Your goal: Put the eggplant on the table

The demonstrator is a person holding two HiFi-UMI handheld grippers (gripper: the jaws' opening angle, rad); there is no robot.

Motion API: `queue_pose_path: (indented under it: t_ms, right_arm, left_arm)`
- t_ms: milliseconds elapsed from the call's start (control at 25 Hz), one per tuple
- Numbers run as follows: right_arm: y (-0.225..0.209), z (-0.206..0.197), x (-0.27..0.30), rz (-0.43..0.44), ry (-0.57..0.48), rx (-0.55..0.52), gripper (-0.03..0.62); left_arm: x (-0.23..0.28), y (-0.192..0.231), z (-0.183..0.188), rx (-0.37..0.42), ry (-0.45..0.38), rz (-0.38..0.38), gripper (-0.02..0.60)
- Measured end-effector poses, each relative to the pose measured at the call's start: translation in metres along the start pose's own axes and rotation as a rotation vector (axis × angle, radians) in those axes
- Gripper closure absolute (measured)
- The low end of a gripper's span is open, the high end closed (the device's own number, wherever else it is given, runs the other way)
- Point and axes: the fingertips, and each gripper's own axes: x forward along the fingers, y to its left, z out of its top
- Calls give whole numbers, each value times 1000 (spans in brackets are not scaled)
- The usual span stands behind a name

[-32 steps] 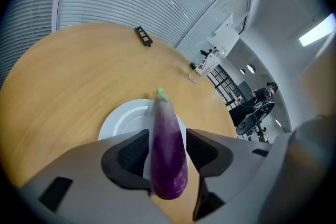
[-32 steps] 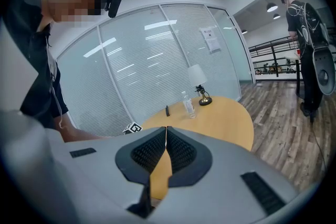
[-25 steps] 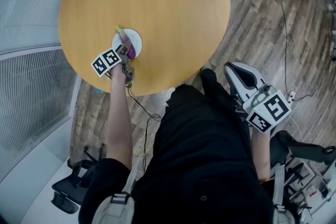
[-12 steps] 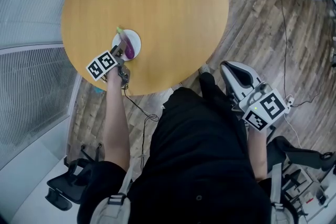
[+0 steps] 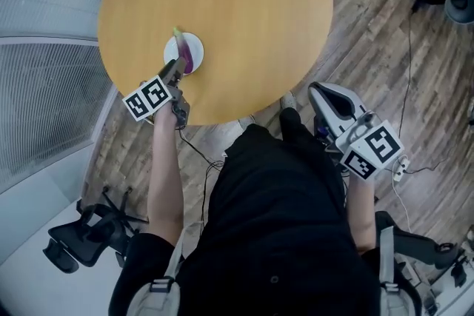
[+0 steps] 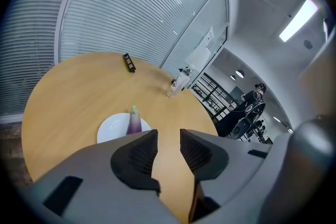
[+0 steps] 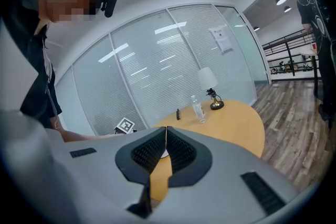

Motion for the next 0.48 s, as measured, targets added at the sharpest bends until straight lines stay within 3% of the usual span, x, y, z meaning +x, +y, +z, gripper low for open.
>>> queue_pose_path:
  t_ms: [240,480]
  right_arm:
    - [-7,4,-3,60,26,-22,577]
    - [-16,10,2,138,59,-43,577]
  left_arm:
    - [-17,-28,-22,14,-18,2,515]
    - [-35,-48,-33,40,-65,34,549]
